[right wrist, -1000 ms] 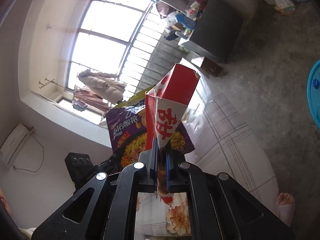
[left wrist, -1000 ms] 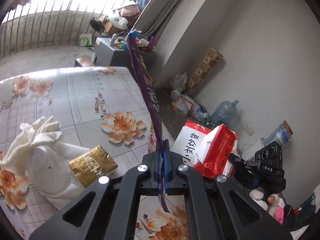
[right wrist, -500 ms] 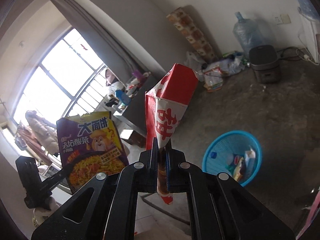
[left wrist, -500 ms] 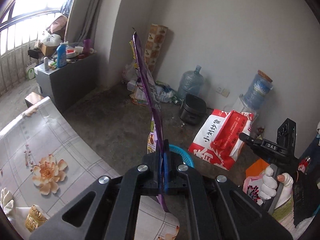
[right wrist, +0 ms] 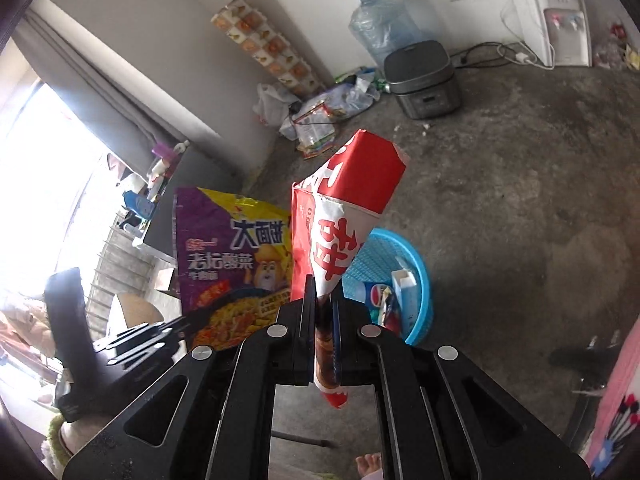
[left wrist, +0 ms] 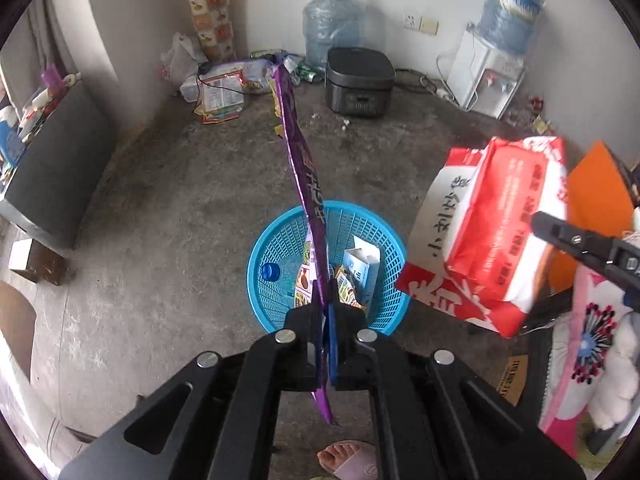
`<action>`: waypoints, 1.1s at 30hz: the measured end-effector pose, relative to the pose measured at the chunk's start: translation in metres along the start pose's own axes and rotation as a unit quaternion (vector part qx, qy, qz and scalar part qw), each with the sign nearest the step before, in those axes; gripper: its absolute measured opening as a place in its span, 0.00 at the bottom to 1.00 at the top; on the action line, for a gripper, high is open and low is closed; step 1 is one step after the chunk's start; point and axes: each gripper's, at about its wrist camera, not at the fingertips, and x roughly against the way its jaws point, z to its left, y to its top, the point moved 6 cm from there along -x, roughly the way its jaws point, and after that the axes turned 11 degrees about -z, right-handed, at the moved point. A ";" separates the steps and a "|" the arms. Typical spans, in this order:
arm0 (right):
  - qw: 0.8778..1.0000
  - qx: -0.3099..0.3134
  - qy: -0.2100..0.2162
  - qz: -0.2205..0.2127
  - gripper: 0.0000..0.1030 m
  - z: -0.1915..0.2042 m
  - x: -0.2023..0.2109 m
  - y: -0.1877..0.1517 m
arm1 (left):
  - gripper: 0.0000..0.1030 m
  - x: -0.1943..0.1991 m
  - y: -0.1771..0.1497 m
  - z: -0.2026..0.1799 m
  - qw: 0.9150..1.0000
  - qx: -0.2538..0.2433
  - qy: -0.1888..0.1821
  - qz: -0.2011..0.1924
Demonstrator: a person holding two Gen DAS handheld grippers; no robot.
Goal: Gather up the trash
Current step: 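Carry both bags over the blue wastebasket and open both grippers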
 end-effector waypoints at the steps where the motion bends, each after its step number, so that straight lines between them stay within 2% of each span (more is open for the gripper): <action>1: 1.000 -0.004 -0.004 0.002 0.05 -0.004 -0.001 0.000 | 0.04 -0.020 -0.003 -0.006 1.000 -0.007 -0.003 0.024; 3: 1.000 -0.011 -0.011 0.007 0.05 -0.009 -0.001 -0.002 | 0.13 -0.054 -0.016 -0.011 0.997 -0.009 -0.007 0.076; 5: 1.000 -0.017 -0.016 0.012 0.05 -0.015 -0.004 -0.004 | 0.33 -0.073 -0.023 -0.013 0.994 0.013 -0.019 0.103; 6: 1.000 -0.019 -0.018 0.013 0.05 -0.017 -0.006 -0.004 | 0.35 -0.075 -0.024 -0.011 0.994 0.032 -0.030 0.103; 8: 0.999 -0.021 -0.020 0.015 0.05 -0.020 -0.006 -0.004 | 0.47 -0.068 -0.019 -0.004 0.992 0.072 -0.050 0.087; 9: 0.999 -0.022 -0.020 0.016 0.05 -0.021 -0.007 -0.004 | 0.50 -0.062 -0.015 -0.001 0.992 0.084 -0.056 0.078; 16: 0.999 -0.029 -0.011 0.008 0.05 -0.016 -0.002 -0.001 | 0.50 0.003 0.013 0.032 0.988 0.137 -0.065 -0.013; 21: 0.999 -0.042 0.031 -0.013 0.05 0.006 0.006 0.017 | 0.50 0.067 0.017 0.064 0.983 0.169 -0.041 -0.059; 24: 0.998 -0.030 0.052 -0.010 0.05 0.028 -0.003 0.025 | 0.50 0.111 0.013 0.077 0.978 0.179 -0.035 -0.096; 28: 0.997 -0.015 0.065 0.025 0.05 0.043 -0.050 0.014 | 0.51 0.164 -0.009 0.084 0.976 0.172 -0.028 -0.130; 30: 0.998 0.025 0.017 0.054 0.05 0.032 -0.089 -0.005 | 0.51 0.185 -0.028 0.087 0.976 0.167 -0.020 -0.136; 31: 0.995 0.040 -0.007 0.089 0.05 0.020 -0.113 -0.021 | 0.51 0.194 -0.037 0.089 0.976 0.166 -0.016 -0.137; 33: 0.984 0.020 -0.054 0.171 0.05 -0.013 -0.155 -0.063 | 0.51 0.212 -0.060 0.097 0.976 0.172 0.000 -0.135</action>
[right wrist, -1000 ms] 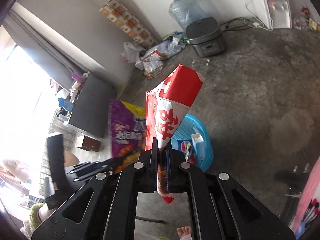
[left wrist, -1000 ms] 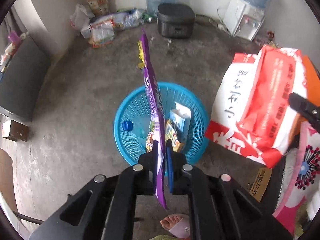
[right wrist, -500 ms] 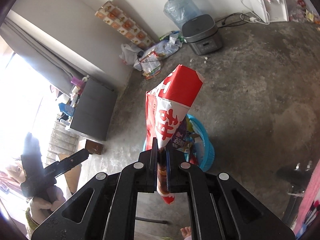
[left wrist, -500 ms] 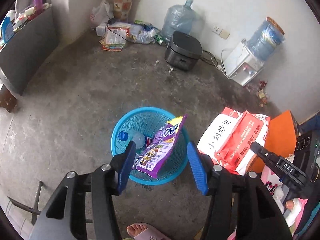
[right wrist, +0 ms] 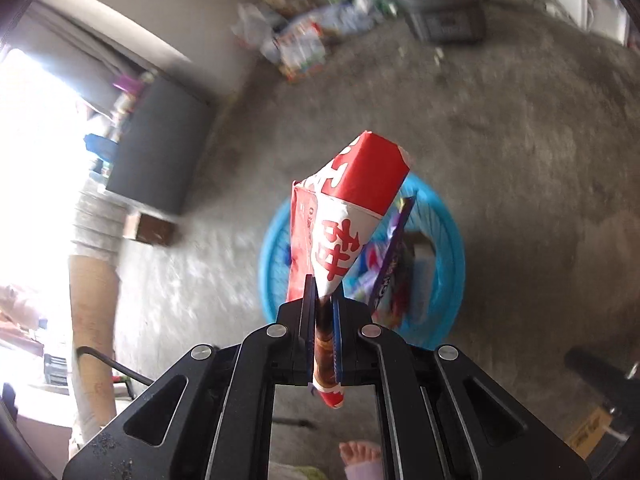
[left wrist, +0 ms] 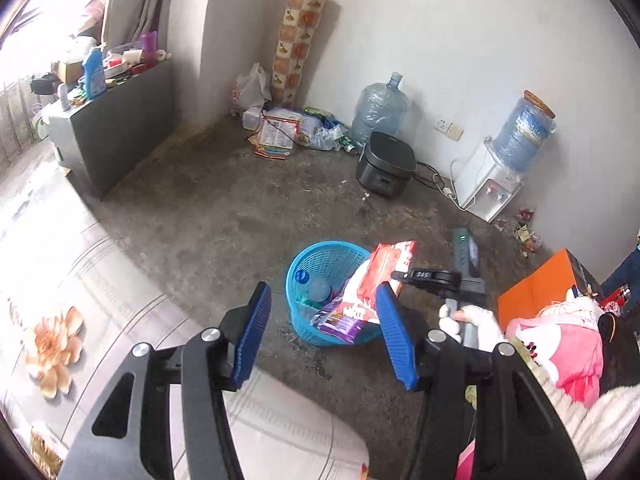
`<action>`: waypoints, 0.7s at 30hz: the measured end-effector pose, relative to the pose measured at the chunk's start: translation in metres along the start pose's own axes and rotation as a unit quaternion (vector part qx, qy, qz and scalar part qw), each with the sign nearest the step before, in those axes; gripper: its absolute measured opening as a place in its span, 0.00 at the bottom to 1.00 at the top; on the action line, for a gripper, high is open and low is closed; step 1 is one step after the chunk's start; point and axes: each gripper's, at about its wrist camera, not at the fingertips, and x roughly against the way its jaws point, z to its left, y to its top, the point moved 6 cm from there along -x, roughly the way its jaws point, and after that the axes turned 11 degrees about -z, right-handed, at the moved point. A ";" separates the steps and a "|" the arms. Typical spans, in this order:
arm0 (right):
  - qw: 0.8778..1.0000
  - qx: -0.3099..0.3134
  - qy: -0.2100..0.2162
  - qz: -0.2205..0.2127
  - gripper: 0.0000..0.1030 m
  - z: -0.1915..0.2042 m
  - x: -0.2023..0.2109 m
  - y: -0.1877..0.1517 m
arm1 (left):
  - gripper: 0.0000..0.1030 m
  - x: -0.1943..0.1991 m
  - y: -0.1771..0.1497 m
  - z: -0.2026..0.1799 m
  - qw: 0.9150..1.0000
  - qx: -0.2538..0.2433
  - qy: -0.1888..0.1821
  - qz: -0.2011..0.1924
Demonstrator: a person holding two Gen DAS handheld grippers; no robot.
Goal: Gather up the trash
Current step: 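Carry both bags over the blue wastebasket and open both grippers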
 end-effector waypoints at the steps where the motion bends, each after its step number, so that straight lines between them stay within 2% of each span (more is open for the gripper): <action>1: 0.999 0.002 -0.025 0.027 0.06 -0.010 -0.020 -0.012 | 0.51 0.009 -0.007 0.006 1.000 0.004 0.007 0.002; 2: 0.999 0.004 -0.034 0.040 0.06 -0.017 -0.035 -0.020 | 0.51 0.018 -0.014 0.012 1.000 0.009 0.013 0.004; 4: 0.998 -0.029 -0.021 0.056 0.07 -0.024 -0.056 -0.028 | 0.51 0.037 -0.026 0.024 0.999 0.018 0.032 0.002; 6: 0.997 -0.039 -0.027 0.067 0.07 -0.023 -0.074 -0.030 | 0.51 0.051 -0.036 0.034 0.999 0.028 0.047 0.000; 10: 0.995 0.007 -0.078 0.061 0.07 -0.009 -0.104 -0.024 | 0.51 0.070 -0.051 0.051 0.996 0.052 0.069 -0.008; 15: 0.985 0.026 -0.148 0.089 0.07 -0.018 -0.145 -0.033 | 0.51 0.081 -0.055 0.063 0.994 0.056 0.090 -0.019; 18: 0.980 0.023 -0.165 0.108 0.13 -0.026 -0.153 -0.037 | 0.51 0.088 -0.052 0.065 0.994 0.067 0.089 -0.024; 19: 0.981 0.018 -0.158 0.114 0.19 -0.027 -0.154 -0.037 | 0.51 0.091 -0.051 0.065 0.994 0.068 0.086 -0.029; 20: 0.981 0.012 -0.150 0.120 0.31 -0.029 -0.152 -0.036 | 0.51 0.092 -0.049 0.065 0.993 0.068 0.086 -0.033; 21: 0.982 0.008 -0.143 0.123 0.36 -0.034 -0.148 -0.032 | 0.51 0.094 -0.047 0.065 0.993 0.068 0.085 -0.036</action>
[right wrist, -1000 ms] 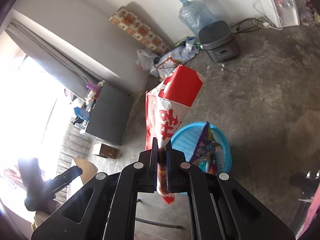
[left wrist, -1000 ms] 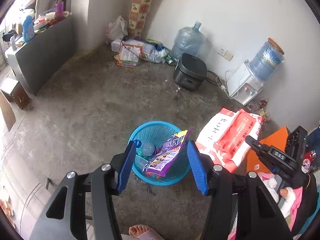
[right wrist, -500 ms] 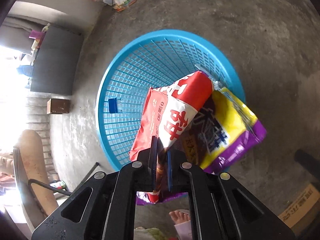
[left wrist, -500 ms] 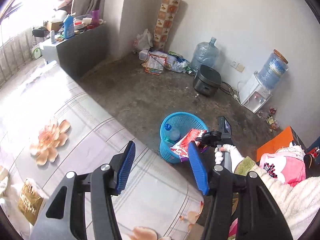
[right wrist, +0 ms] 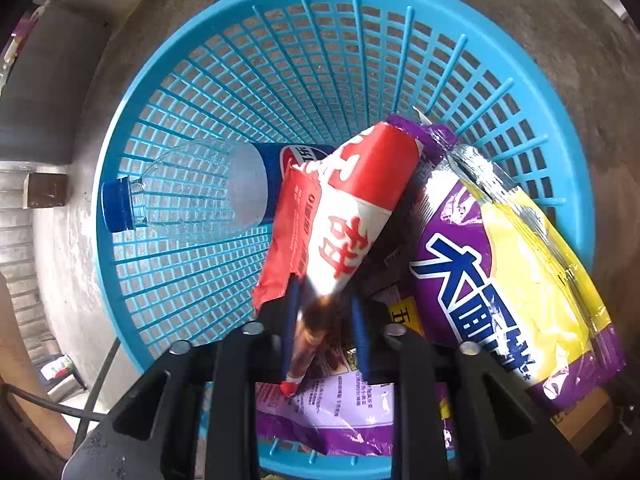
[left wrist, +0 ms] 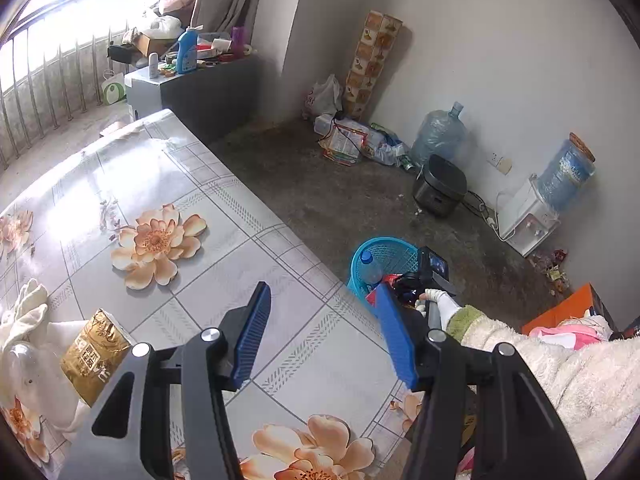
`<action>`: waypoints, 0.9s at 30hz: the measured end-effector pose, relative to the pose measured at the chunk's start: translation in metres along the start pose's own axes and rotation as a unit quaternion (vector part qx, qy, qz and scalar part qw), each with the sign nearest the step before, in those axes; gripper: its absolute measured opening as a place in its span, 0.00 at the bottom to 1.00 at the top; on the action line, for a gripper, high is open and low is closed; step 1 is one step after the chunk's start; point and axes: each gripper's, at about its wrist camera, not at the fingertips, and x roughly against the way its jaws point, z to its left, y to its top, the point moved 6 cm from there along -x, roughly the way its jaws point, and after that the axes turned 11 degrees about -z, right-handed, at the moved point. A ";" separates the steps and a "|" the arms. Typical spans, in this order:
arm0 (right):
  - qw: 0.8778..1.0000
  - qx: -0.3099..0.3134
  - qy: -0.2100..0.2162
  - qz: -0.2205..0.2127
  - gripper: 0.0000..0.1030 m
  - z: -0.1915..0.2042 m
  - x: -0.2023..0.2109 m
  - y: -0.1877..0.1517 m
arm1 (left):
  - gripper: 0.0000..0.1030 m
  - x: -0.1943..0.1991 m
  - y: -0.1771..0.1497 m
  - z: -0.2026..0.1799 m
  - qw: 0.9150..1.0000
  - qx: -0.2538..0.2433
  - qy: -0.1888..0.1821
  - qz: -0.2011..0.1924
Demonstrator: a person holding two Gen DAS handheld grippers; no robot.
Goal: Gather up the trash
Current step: 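Carry both bags over the blue wastebasket and open both grippers, then move both tools back to the table toward the glove and tissue pack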
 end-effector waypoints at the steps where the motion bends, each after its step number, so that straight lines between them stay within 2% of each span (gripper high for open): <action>1: 1.000 -0.002 0.007 -0.003 0.42 -0.003 0.007 0.001 | 0.51 0.001 0.001 0.000 1.000 0.001 -0.001 -0.002; 4: 0.998 -0.014 0.053 -0.026 0.53 -0.013 0.037 0.008 | 0.51 0.002 0.001 0.001 1.000 0.010 -0.006 -0.005; 11: 0.987 -0.017 0.119 -0.110 0.54 -0.026 0.133 0.008 | 0.52 0.019 -0.003 0.001 0.999 0.021 -0.015 -0.027; 14: 0.975 0.001 0.159 -0.155 0.56 0.005 0.178 0.007 | 0.53 0.035 -0.008 0.006 0.999 0.020 -0.011 -0.049; 17: 0.961 0.042 0.190 -0.198 0.63 0.037 0.230 -0.010 | 0.57 0.060 -0.015 0.015 0.997 0.017 -0.003 -0.079; 20: 0.945 0.098 0.220 -0.220 0.67 0.075 0.272 -0.037 | 0.60 0.089 -0.025 0.032 0.994 0.021 0.016 -0.107; 24: 0.920 0.182 0.278 -0.209 0.68 0.133 0.298 -0.079 | 0.63 0.128 -0.044 0.064 0.988 0.043 0.054 -0.140; 27: 0.900 0.231 0.327 -0.172 0.68 0.180 0.300 -0.115 | 0.63 0.151 -0.060 0.093 0.982 0.064 0.093 -0.154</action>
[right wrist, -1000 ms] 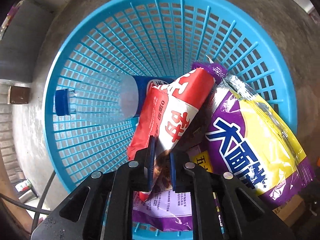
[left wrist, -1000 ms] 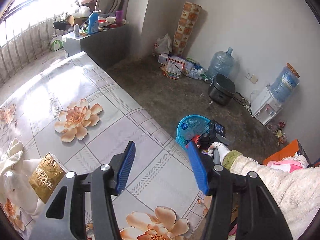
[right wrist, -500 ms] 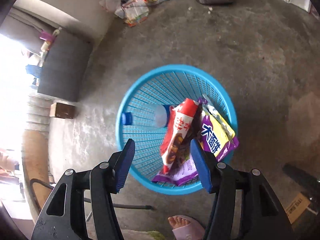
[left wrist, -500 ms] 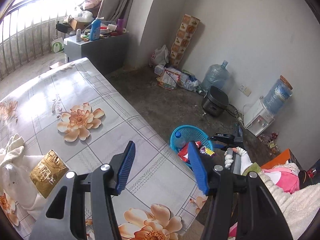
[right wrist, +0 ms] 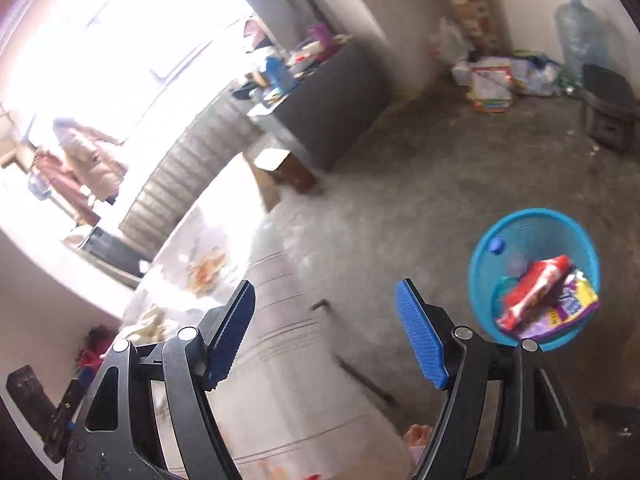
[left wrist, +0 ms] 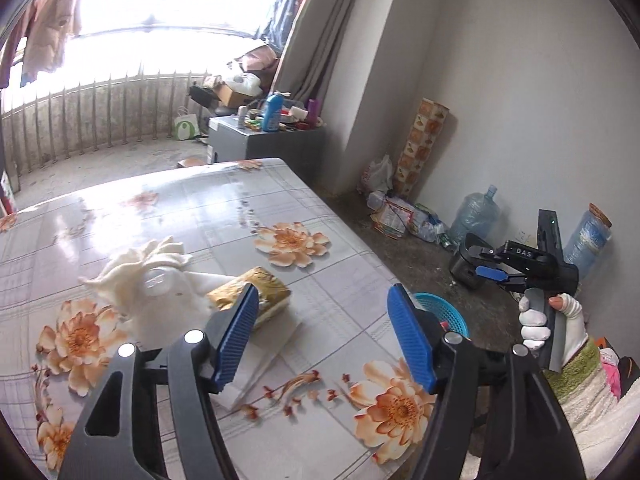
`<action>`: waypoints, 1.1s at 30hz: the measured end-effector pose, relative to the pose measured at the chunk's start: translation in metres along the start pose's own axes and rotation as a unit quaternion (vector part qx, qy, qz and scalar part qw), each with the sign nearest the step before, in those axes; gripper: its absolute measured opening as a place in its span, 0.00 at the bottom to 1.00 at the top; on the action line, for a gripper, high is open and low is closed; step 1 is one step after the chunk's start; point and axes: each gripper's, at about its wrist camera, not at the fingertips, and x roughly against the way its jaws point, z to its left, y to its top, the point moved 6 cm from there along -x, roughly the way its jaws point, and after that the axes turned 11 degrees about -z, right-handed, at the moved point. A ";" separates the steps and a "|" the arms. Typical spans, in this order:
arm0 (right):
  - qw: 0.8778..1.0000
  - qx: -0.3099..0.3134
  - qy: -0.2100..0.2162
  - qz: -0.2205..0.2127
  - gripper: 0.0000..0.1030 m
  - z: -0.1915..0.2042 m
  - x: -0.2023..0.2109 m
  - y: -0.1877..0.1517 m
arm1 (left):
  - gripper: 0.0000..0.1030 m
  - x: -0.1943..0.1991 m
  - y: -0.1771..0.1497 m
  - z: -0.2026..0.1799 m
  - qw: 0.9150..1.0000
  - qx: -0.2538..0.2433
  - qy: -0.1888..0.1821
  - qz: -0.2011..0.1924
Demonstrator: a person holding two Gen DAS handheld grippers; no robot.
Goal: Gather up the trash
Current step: 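Move both tools back to the table toward the glove and tissue pack, then grasp the white glove with the right gripper and lift it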
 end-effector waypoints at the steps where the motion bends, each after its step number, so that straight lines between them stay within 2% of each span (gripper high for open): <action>1: 1.000 0.007 0.024 0.016 0.68 0.019 -0.010 -0.007 | 0.63 0.004 -0.003 0.013 1.000 0.009 0.015 -0.001; 5: 0.990 0.035 0.094 0.097 0.68 0.083 -0.054 -0.048 | 0.63 0.016 -0.011 0.064 0.996 0.058 0.067 -0.011; 8: 0.982 0.055 0.113 0.143 0.67 0.119 -0.083 -0.074 | 0.63 0.020 -0.007 0.103 0.990 0.103 0.089 -0.028; 11: 0.979 0.063 0.113 0.159 0.66 0.141 -0.105 -0.081 | 0.63 0.016 0.007 0.145 0.982 0.150 0.103 -0.052; 15: 0.976 0.066 0.110 0.174 0.64 0.166 -0.128 -0.079 | 0.60 -0.026 0.010 0.202 0.971 0.206 0.117 -0.005; 16: 0.976 0.068 0.109 0.178 0.62 0.170 -0.133 -0.081 | 0.52 -0.040 0.007 0.216 0.967 0.221 0.123 0.010; 18: 0.975 0.067 0.103 0.188 0.56 0.178 -0.142 -0.084 | 0.45 -0.065 -0.005 0.230 0.964 0.238 0.112 0.043; 19: 0.974 0.066 0.104 0.192 0.53 0.179 -0.148 -0.086 | 0.34 -0.075 -0.013 0.233 0.961 0.245 0.114 0.061; 20: 0.973 0.066 0.102 0.196 0.48 0.188 -0.146 -0.089 | 0.28 -0.083 -0.020 0.230 0.960 0.250 0.101 0.077; 23: 0.968 0.063 0.109 0.216 0.35 0.195 -0.143 -0.101 | 0.25 -0.084 -0.035 0.213 0.961 0.249 0.071 0.092; 28: 0.964 0.077 0.121 0.223 0.32 0.191 -0.132 -0.099 | 0.19 -0.064 -0.044 0.186 0.960 0.258 0.041 0.096; 33: 0.958 0.098 0.130 0.235 0.32 0.176 -0.112 -0.095 | 0.18 -0.042 -0.056 0.148 0.963 0.246 0.020 0.108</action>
